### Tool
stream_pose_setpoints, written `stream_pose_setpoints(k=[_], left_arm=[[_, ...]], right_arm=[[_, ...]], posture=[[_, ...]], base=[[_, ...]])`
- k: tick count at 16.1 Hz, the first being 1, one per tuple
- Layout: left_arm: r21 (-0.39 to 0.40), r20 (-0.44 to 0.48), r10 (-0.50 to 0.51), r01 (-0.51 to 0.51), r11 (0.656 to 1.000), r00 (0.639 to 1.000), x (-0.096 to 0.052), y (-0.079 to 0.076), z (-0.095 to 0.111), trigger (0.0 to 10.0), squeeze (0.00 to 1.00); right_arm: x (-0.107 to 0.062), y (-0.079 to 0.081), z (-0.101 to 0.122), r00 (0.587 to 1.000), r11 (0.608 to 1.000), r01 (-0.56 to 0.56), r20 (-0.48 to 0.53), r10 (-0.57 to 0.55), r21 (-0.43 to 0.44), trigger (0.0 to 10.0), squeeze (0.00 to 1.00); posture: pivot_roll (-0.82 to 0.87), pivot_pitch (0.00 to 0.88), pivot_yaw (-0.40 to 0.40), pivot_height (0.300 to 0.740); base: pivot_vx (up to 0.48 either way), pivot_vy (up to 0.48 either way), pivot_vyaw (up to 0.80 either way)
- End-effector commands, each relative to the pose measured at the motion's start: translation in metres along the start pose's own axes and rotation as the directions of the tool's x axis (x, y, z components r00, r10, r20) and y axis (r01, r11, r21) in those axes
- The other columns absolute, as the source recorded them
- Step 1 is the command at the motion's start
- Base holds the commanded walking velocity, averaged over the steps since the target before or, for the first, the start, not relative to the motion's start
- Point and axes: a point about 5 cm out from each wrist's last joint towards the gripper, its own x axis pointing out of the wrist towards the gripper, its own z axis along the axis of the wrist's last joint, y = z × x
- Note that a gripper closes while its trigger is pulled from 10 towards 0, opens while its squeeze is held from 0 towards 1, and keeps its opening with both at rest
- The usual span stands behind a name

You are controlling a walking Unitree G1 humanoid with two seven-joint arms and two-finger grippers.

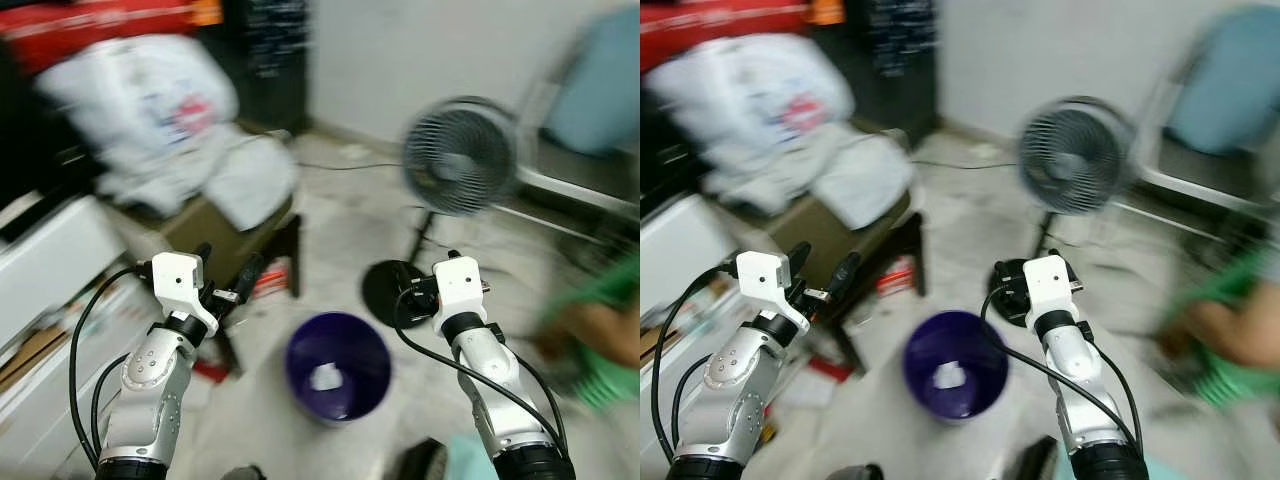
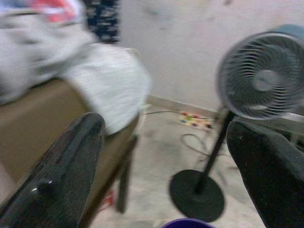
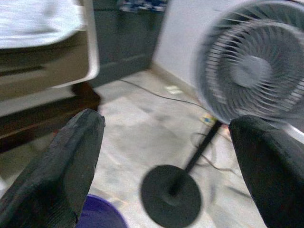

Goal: Clean up the room

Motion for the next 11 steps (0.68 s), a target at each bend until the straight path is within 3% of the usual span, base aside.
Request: stream_pose_setpoints(k=[1,11], left_arm=[[0.009,-0.016,0.011,-0.011,1.000,1.000,-0.0015,0.0021,-0.0020,10.0,0.00],[0.006,-0.014,0.009,-0.009,1.000,1.000,-0.0003,0.0019,-0.0021,10.0,0.00]], right_arm=[[0.0004,-0.0024,-0.0001,1.000,1.000,0.012,-0.001,-0.012,0.003,10.0,0.00],[0.0012,-0.0032,0.0002,1.000,1.000,0.014,0.000,-0.014,-0.003,10.0,0.00]], posture=[[-0.02,0.122,-0.024,0.740],[-0.03,0.124,-0.025,0.740]], base=[[0.000,0.000,0.80],[0.000,0.000,0.80]])
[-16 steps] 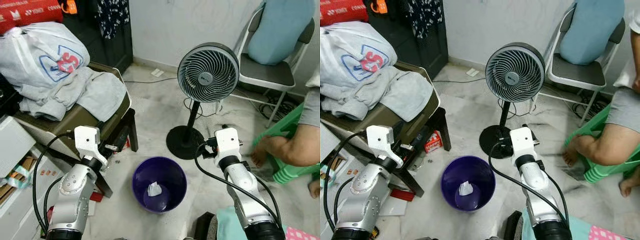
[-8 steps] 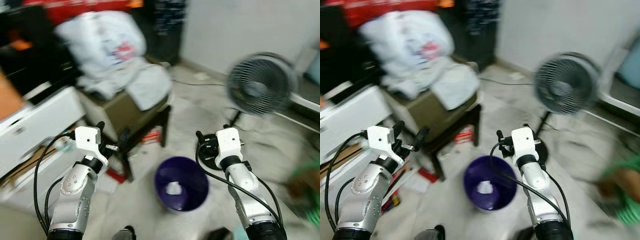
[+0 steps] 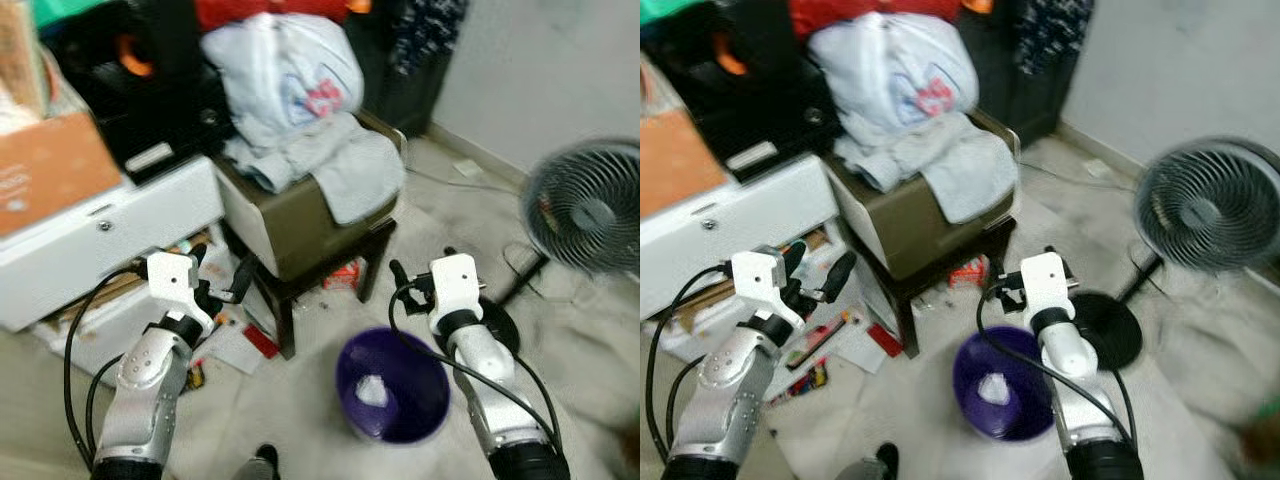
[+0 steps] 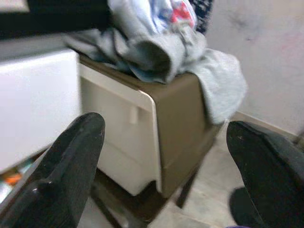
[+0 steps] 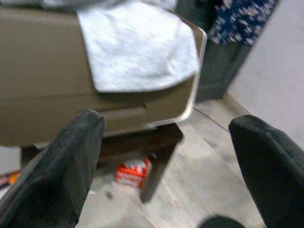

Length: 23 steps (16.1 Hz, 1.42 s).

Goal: Clean up the room

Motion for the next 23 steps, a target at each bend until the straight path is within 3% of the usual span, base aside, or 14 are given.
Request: stream_pose_setpoints(k=[1,19,23], left_arm=[[0.005,-0.012,0.001,-0.001,1.000,1.000,0.0001,-0.0010,-0.0020,10.0,0.00],[0.015,-0.015,-0.004,0.004,1.000,1.000,0.0018,-0.0014,-0.0029,10.0,0.00],[0.018,-0.016,-0.005,0.006,1.000,1.000,0.0023,-0.0017,-0.0034,10.0,0.00]], right_arm=[[-0.0019,-0.0049,-0.0039,1.000,1.000,0.017,-0.015,-0.017,-0.005,10.0,0.00],[-0.0002,-0.0041,-0.0048,1.000,1.000,0.012,-0.017,-0.012,-0.004,10.0,0.00],[0.0001,-0.0039,-0.0052,1.000,1.000,0.010,-0.018,-0.010,-0.004,10.0,0.00]], posture=[[-0.03,0.124,-0.025,0.740],[-0.02,0.109,-0.026,0.740],[-0.02,0.105,-0.026,0.740]], base=[[0.000,0.000,0.80],[0.000,0.000,0.80],[0.000,0.000,0.39]])
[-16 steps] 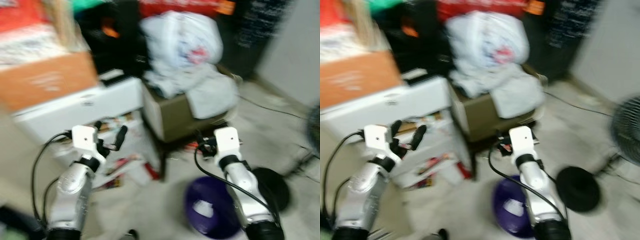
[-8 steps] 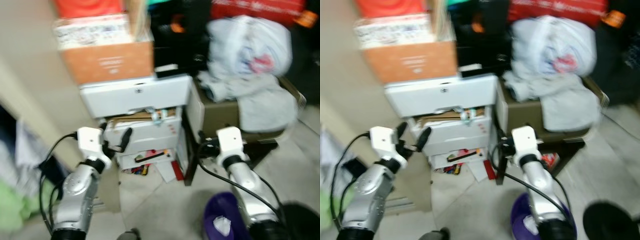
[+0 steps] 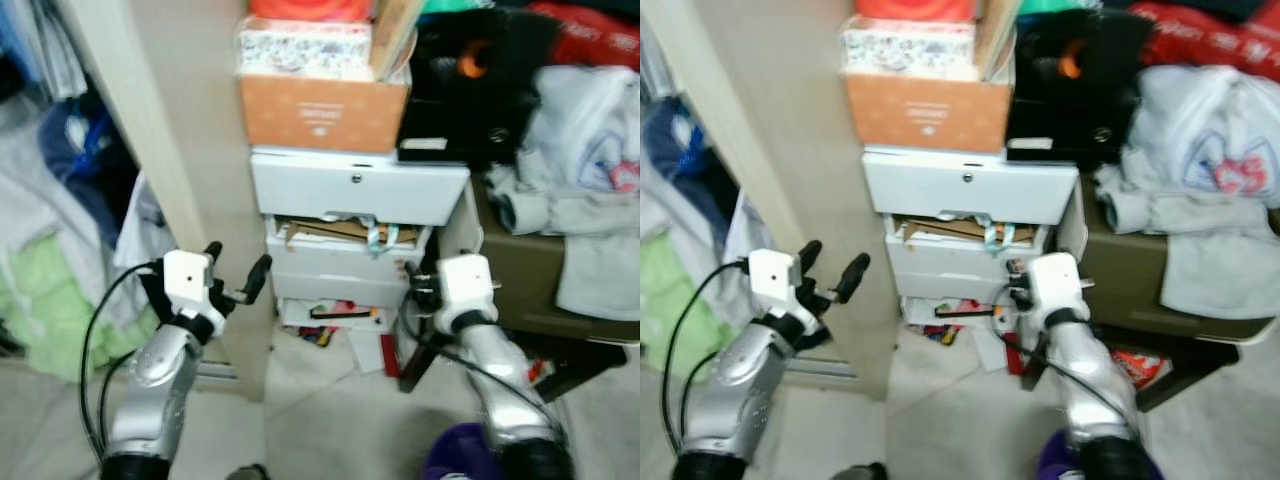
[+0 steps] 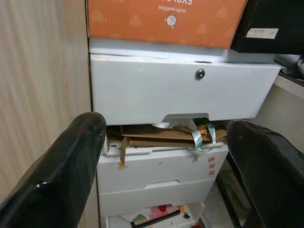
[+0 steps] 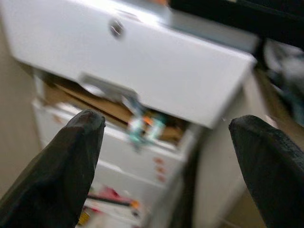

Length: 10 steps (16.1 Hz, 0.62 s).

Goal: Clean up the room

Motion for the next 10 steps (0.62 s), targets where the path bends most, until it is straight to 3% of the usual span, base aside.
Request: stream_pose_setpoints(k=[1,5,8,10], left_arm=[[0.006,-0.003,0.028,-0.027,1.000,1.000,-0.0027,0.0055,-0.0003,10.0,0.00],[0.007,-0.001,0.028,-0.028,1.000,1.000,-0.0022,0.0054,0.0000,10.0,0.00],[0.010,0.001,0.033,-0.033,0.999,0.999,-0.0018,0.0061,0.0004,10.0,0.00],[0.010,0.001,0.035,-0.035,0.999,0.999,-0.0014,0.0064,0.0004,10.0,0.00]], right_arm=[[-0.0042,-0.0086,-0.0058,1.000,1.000,0.017,-0.021,-0.017,-0.010,10.0,0.00],[-0.0036,-0.0088,-0.0055,1.000,1.000,0.017,-0.021,-0.017,-0.012,10.0,0.00],[-0.0029,-0.0090,-0.0055,1.000,1.000,0.020,-0.024,-0.020,-0.013,10.0,0.00],[-0.0025,-0.0093,-0.0053,1.000,1.000,0.020,-0.023,-0.020,-0.011,10.0,0.00]], posture=[[-0.02,0.106,-0.026,0.740],[-0.02,0.107,-0.026,0.740],[-0.02,0.111,-0.026,0.740],[-0.02,0.111,-0.025,0.740]], base=[[0.000,0.000,0.00],[0.000,0.000,0.00],[0.000,0.000,0.80],[0.000,0.000,0.00]])
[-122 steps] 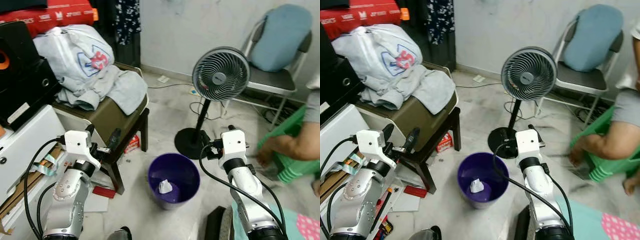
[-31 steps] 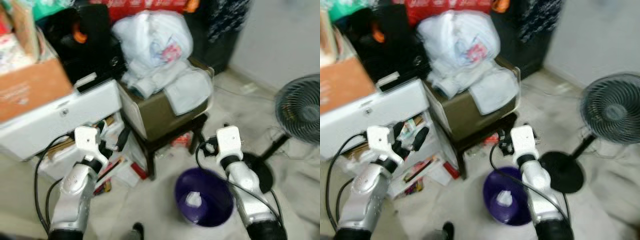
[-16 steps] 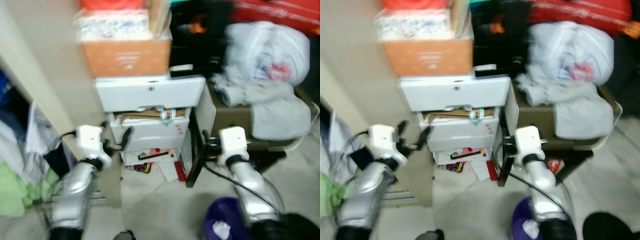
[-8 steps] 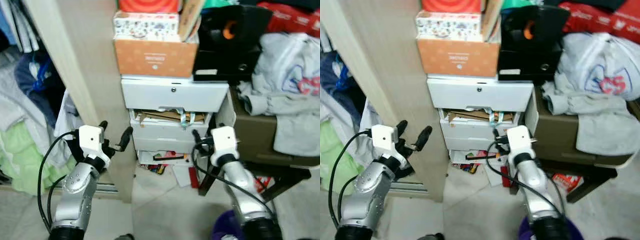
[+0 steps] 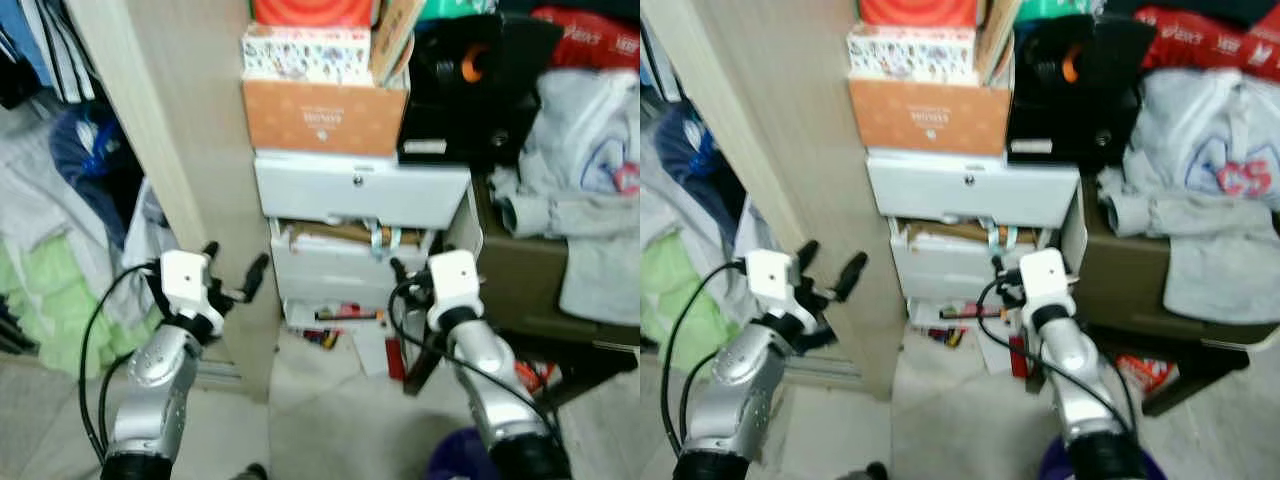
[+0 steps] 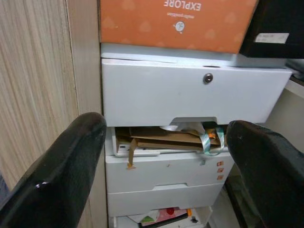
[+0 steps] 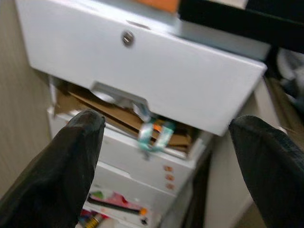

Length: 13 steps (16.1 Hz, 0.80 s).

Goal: Clean up the room

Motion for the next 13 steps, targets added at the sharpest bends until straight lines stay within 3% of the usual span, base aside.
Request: stream_pose_setpoints(k=[1,6,8,10,13], left_arm=[[0.012,-0.012,0.026,-0.026,1.000,1.000,-0.003,0.006,-0.002,10.0,0.00],[0.073,-0.003,0.004,-0.004,0.997,1.000,-0.002,0.000,0.004,10.0,0.00],[0.035,0.046,-0.037,0.036,0.999,0.998,-0.001,-0.011,0.016,10.0,0.00],[0.081,0.077,-0.069,0.063,0.995,0.995,-0.008,-0.019,0.026,10.0,0.00],[0.118,0.072,0.004,-0.012,0.993,0.997,-0.027,-0.005,0.030,10.0,0.00]], right_arm=[[0.000,0.001,-0.002,1.000,1.000,-0.002,-0.007,0.002,0.012,10.0,0.00],[0.000,0.000,-0.001,1.000,1.000,0.006,-0.004,-0.006,0.016,10.0,0.00],[-0.001,-0.002,0.000,1.000,1.000,0.020,0.003,-0.020,0.009,10.0,0.00],[-0.005,-0.008,0.005,0.998,0.999,0.055,0.025,-0.055,0.000,10.0,0.00],[-0.031,-0.009,0.022,0.996,0.998,0.048,0.075,-0.051,0.043,10.0,0.00]], posture=[[-0.02,0.112,-0.026,0.740],[-0.03,0.113,-0.024,0.740],[-0.03,0.115,-0.023,0.740],[-0.02,0.116,-0.024,0.740],[-0.01,0.125,-0.027,0.740]], base=[[0.000,0.000,0.00],[0.000,0.000,0.00],[0.000,0.000,0.00],[0.000,0.000,0.00],[0.000,0.000,0.00]])
